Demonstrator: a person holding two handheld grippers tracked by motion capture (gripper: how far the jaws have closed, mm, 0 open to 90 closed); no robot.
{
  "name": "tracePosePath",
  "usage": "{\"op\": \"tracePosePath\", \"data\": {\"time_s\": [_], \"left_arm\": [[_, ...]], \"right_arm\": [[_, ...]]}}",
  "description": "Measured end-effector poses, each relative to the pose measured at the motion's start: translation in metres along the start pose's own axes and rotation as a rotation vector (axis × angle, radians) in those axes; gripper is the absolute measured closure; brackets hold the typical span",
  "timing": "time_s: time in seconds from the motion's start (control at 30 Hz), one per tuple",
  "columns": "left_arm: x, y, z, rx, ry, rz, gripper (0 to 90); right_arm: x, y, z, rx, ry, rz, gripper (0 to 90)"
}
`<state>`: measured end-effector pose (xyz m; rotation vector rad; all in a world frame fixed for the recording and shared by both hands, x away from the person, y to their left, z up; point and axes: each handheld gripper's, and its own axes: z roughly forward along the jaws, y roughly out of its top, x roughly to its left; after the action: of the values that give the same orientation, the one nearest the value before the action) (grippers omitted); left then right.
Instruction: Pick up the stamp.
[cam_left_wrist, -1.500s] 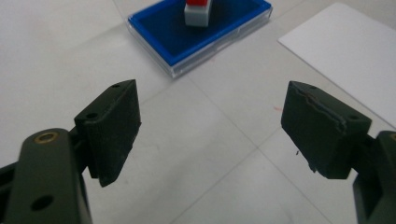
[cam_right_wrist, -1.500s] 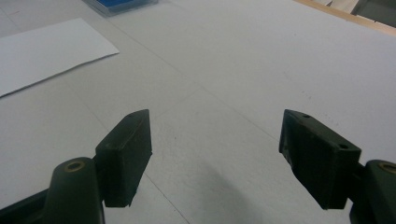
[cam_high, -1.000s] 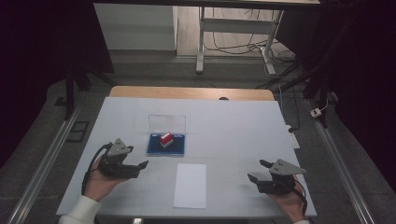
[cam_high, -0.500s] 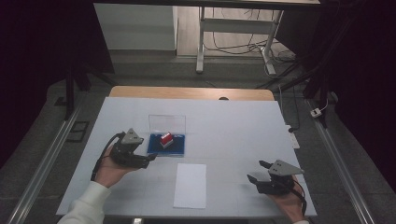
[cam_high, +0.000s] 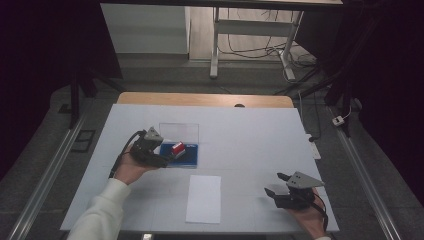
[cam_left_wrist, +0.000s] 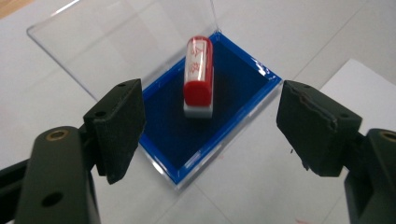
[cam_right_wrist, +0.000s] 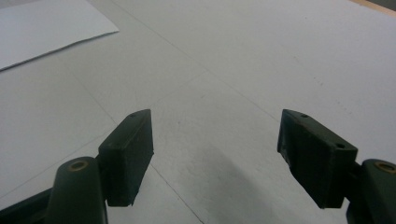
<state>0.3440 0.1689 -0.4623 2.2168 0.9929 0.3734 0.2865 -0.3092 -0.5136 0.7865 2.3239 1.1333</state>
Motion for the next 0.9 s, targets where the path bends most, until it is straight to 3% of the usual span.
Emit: {"op": "tracePosePath", "data": {"time_s": [0.07, 0.33, 0.9], "left_arm": [[0.001, 0.005, 0.002, -0.010, -0.020, -0.002, 24.0], [0.001, 0.017, 0.014, 0.027, -0.008, 0.034, 25.2], [0.002, 0.030, 0.045, 0.080, 0.006, 0.035, 36.9]], "right_arm": [[0.000, 0.000, 0.000, 0.001, 0.001, -0.001, 26.5], [0.002, 0.000, 0.000, 0.006, 0.001, -0.004, 26.5], [0.001, -0.003, -0.001, 0.017, -0.007, -0.005, 27.2]]}}
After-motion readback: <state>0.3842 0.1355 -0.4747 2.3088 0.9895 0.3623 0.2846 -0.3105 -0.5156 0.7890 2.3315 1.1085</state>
